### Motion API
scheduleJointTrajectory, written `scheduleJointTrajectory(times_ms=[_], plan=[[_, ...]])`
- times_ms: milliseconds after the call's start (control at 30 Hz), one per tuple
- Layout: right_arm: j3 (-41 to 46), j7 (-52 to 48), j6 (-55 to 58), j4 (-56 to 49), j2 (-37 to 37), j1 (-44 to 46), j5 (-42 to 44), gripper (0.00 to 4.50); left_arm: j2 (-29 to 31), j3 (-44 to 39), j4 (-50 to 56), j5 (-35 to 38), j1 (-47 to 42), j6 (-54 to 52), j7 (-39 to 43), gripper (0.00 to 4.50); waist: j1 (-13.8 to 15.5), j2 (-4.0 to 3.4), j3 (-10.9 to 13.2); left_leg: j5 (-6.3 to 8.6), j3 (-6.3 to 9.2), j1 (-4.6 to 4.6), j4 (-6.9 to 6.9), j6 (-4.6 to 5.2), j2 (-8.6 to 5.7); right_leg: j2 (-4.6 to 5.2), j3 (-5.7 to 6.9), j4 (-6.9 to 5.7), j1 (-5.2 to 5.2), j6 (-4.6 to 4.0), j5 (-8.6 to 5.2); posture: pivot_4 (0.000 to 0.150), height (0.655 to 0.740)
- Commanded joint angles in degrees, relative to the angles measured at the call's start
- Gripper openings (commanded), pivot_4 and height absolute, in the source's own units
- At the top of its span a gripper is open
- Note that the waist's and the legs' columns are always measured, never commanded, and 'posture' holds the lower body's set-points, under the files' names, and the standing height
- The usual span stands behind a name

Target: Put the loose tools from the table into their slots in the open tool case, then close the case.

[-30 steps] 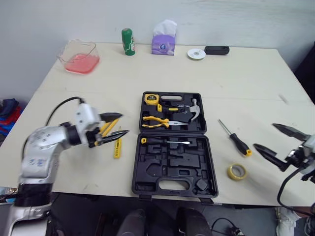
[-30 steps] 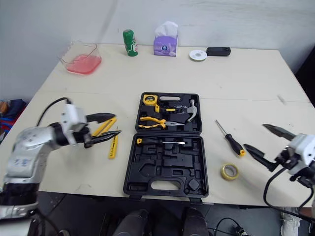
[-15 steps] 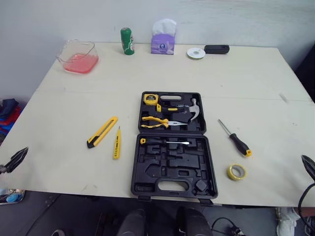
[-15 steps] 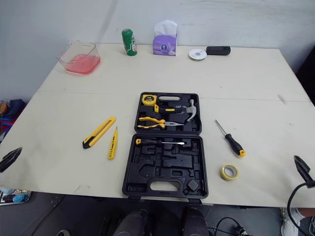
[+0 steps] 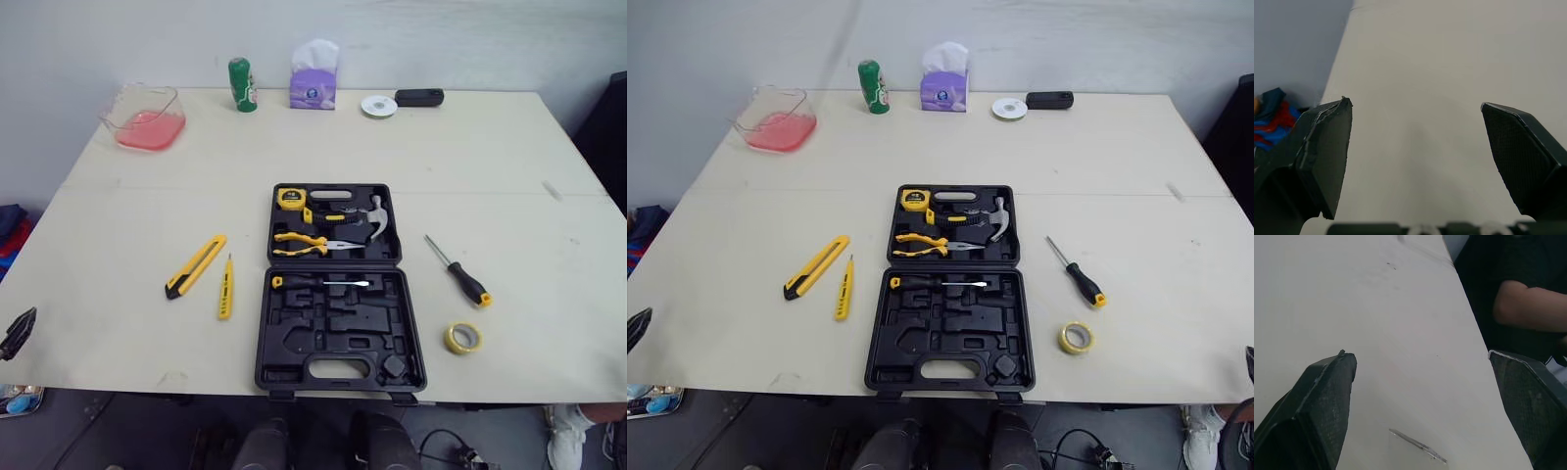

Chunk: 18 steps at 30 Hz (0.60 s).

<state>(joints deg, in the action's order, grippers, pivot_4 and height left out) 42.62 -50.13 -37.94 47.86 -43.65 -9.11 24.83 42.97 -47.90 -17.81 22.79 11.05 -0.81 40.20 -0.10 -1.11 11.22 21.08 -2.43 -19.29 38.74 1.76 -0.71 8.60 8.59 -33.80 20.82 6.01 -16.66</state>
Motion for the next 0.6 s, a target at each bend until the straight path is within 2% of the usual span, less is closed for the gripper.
scheduleJointTrajectory(times_ms=[33,233,367,467,533,600], plan=[[-0.2,-0.3,1.5,-5.0,-0.6,1.3,2.2,4.5,-0.4,-1.0,5.7,2.6,-1.3,-1.8,-2.7,4.43,0.0,0.0,0.0,0.0,-0.03,-0.01,0.0,0.0,0.0,0.0,-0.02,-0.02,0.04,0.0,0.0,0.15,0.74],[-4.4,0.7,12.4,-17.7,-0.3,3.9,3.3,4.5,-2.8,5.8,21.0,6.9,-2.9,-8.1,-2.2,4.43,0.1,0.0,0.0,0.0,-0.2,-0.04,0.0,0.01,0.0,-0.01,-0.2,-0.08,0.17,0.01,0.01,0.15,0.74],[-7.4,1.0,20.1,-26.9,-1.9,7.2,4.1,4.5,-1.5,12.1,29.5,10.5,-4.9,-12.9,1.7,4.43,0.2,-0.02,0.0,-0.01,-0.28,-0.12,0.01,0.0,0.0,-0.06,-0.26,-0.15,0.32,0.01,0.01,0.15,0.74],[-9.5,0.6,29.7,-34.0,-3.7,8.1,5.8,4.5,0.9,17.1,35.2,12.7,-7.9,-17.0,4.1,4.43,0.3,-0.02,0.0,-0.18,-0.39,-0.34,0.04,0.3,0.0,-0.07,-0.33,-0.22,0.57,0.01,0.02,0.15,0.74],[-11.8,3.0,41.6,-38.9,-6.8,7.8,5.8,4.5,2.2,20.3,38.6,15.4,-11.3,-19.7,5.7,4.43,0.6,-0.03,0.0,-0.23,-0.39,-0.43,0.07,0.34,0.0,-0.11,-0.32,-0.23,0.64,0.01,0.01,0.15,0.74],[-12.3,2.0,48.3,-42.7,-8.2,7.7,8.4,4.5,3.1,22.1,40.3,17.3,-13.0,-21.2,7.9,4.43,0.8,-0.04,0.0,-0.26,-0.39,-0.57,0.17,0.39,0.0,-0.11,-0.32,-0.23,0.72,0.02,0.02,0.15,0.74]])
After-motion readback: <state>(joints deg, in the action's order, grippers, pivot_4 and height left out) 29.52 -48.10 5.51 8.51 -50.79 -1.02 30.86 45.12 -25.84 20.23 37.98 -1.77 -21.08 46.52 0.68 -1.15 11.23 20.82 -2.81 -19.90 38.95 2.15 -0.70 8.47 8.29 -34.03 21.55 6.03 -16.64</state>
